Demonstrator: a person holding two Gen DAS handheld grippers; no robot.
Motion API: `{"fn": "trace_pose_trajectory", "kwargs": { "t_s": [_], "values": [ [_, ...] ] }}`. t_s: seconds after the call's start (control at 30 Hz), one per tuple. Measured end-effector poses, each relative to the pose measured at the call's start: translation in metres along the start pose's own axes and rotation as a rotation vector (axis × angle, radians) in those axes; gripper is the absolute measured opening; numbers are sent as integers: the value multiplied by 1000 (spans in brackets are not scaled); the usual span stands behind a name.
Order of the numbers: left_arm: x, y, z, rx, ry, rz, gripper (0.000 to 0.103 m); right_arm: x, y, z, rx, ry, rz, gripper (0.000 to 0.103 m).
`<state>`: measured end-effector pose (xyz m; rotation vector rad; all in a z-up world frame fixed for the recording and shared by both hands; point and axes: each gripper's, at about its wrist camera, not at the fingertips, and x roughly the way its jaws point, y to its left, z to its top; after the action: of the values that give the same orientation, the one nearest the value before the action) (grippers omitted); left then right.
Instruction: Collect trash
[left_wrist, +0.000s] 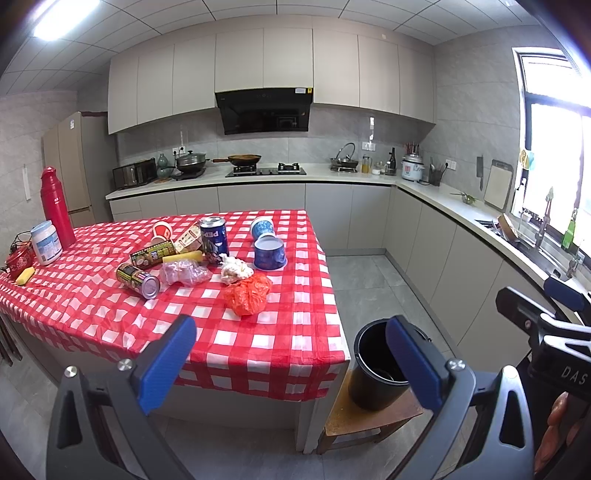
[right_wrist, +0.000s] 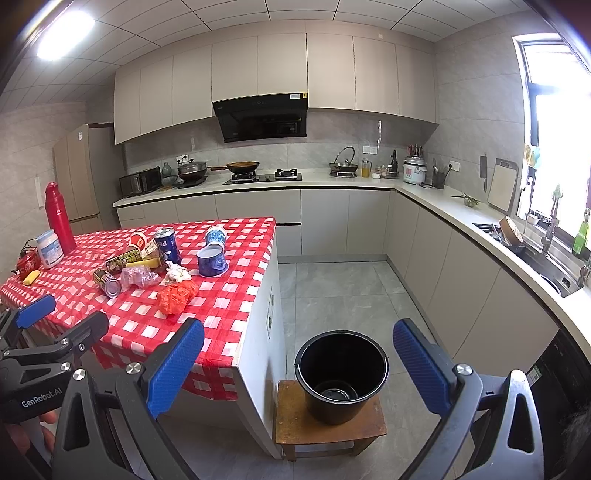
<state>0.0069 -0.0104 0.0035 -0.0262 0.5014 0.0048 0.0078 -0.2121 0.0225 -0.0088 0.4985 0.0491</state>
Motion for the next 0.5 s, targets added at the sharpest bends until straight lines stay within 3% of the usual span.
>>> {"fn": "trace_pose_trajectory", "kwargs": {
  "t_s": [0.5],
  "values": [
    [-2,1,1,2,-2,2,103,0,0,1,0,0,-1,103]
  ]
}}
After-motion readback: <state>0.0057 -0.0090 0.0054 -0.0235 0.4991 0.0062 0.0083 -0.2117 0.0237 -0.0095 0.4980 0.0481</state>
